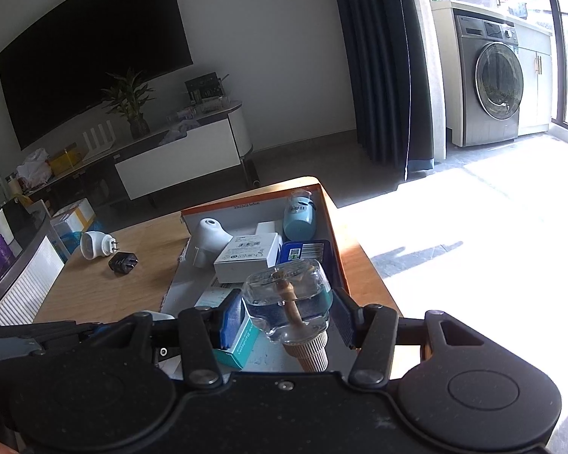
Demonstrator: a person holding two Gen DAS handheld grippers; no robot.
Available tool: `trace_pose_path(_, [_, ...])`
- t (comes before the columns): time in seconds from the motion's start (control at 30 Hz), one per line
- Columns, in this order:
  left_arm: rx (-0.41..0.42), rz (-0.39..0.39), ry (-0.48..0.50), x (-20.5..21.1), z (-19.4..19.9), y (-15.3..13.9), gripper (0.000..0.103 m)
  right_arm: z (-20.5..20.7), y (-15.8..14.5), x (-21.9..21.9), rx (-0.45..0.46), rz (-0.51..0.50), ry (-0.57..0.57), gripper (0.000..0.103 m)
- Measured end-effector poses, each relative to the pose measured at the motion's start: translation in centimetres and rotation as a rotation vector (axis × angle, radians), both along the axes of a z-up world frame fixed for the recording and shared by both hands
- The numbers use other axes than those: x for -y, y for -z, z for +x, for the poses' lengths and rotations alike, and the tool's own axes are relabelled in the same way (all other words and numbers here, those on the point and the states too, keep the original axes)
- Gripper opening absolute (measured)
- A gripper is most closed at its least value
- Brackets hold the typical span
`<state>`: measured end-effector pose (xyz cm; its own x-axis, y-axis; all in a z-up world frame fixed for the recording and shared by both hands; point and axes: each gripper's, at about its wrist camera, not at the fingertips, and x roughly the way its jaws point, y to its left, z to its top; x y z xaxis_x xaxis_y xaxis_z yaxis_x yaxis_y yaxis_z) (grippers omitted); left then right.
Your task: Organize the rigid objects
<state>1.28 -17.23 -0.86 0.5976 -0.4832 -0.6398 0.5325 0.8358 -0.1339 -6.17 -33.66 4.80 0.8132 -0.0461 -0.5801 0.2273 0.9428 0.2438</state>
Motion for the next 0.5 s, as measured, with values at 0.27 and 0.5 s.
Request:
trace_pose_path(0.27, [-0.011,0.005,0.023,0.9,0.3,0.2,0.042,0.8,0.1,0.5,-0.013,0.001,0.002,0.061])
trace_pose_path(0.5, [-0.017,0.003,0.025,1.3,0.9,0.1,0.042,1.7,0.0,0.8,-0.023,-0.004,-0.003,0.061])
